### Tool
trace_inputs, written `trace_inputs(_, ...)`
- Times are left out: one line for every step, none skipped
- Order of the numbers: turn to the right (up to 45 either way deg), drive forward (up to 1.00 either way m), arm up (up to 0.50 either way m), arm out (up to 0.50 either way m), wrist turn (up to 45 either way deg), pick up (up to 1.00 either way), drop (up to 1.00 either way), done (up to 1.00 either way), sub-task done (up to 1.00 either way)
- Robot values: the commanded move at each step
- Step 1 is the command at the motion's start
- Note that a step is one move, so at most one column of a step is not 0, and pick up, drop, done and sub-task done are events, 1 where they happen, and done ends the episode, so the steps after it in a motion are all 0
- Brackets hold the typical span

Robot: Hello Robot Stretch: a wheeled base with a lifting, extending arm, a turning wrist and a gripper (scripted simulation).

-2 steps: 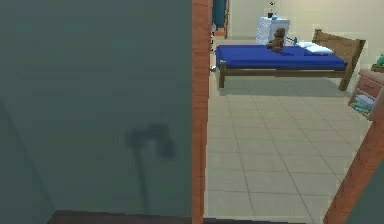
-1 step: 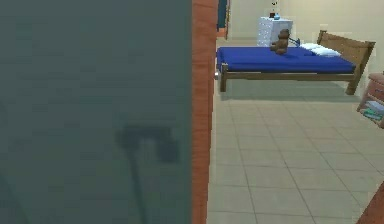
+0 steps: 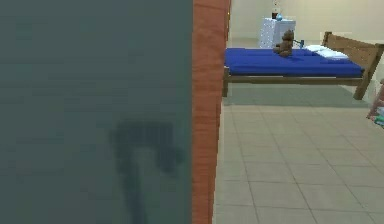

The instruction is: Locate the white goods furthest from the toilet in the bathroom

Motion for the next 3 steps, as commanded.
trace_inputs(45.0,0.00,0.00,0.00,0.0,0.00,0.00,0.00,0.00)
trace_inputs(21.0,0.00,0.00,0.00,0.0,0.00,0.00,0.00,0.00)
trace_inputs(0.0,0.30,0.00,0.00,0.0,0.00,0.00,0.00,0.00)
